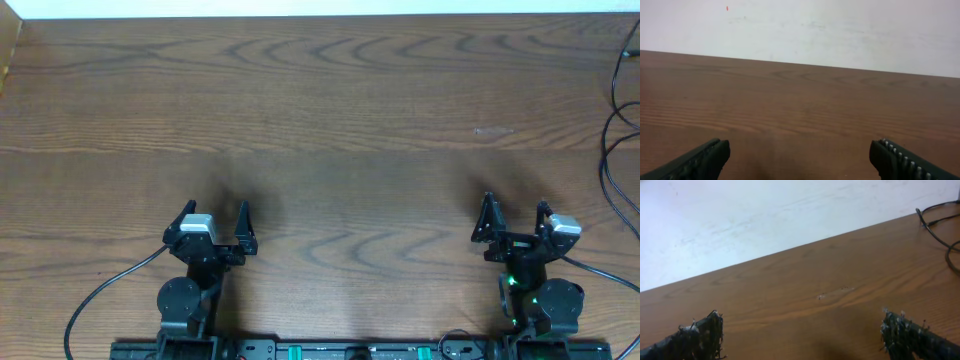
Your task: Untangle cables
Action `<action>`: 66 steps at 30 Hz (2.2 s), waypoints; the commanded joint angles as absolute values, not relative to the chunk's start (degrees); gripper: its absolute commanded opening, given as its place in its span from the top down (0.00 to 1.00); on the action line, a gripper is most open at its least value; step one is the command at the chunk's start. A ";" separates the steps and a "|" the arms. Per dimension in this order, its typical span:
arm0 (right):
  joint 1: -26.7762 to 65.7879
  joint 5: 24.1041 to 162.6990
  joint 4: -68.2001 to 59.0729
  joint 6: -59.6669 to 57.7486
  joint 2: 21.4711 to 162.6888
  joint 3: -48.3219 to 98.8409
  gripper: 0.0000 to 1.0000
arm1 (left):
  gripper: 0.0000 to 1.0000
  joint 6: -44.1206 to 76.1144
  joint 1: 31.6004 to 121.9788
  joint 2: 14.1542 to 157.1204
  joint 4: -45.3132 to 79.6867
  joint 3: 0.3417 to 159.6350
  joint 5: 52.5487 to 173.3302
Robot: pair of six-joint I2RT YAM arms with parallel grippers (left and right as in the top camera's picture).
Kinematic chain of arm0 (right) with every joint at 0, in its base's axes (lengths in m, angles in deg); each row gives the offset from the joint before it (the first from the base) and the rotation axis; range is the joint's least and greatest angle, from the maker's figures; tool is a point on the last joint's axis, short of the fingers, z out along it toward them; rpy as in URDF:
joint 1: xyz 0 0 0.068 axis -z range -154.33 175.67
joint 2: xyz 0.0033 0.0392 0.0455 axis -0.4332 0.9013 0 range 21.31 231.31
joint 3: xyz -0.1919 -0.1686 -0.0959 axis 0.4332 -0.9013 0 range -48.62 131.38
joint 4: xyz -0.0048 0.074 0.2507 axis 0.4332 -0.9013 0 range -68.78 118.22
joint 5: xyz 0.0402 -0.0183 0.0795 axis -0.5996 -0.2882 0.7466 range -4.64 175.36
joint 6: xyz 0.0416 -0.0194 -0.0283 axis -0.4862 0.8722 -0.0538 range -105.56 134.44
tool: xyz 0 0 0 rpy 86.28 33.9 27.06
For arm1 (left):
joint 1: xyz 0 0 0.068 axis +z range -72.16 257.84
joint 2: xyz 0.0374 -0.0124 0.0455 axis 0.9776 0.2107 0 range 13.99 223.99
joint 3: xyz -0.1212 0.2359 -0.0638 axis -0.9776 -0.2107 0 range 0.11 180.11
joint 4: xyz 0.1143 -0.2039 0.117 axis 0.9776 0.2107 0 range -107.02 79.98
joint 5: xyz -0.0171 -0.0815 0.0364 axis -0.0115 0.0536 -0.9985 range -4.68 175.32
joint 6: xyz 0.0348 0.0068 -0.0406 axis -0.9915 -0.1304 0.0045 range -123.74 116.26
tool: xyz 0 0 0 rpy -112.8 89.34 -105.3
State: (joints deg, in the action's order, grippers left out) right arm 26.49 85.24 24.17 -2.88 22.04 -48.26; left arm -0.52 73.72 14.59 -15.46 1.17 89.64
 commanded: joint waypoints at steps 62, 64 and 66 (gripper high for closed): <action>23.95 84.25 23.93 12.83 21.62 -48.30 0.01 | 0.06 -0.01 73.96 14.22 -13.23 0.34 90.40; 23.95 84.23 23.93 12.83 21.62 -48.30 0.01 | 0.06 -0.01 73.96 14.22 -13.25 0.34 90.38; 23.95 84.25 23.93 12.83 21.62 -48.30 0.01 | 0.06 -0.01 73.96 14.22 -13.23 0.34 90.40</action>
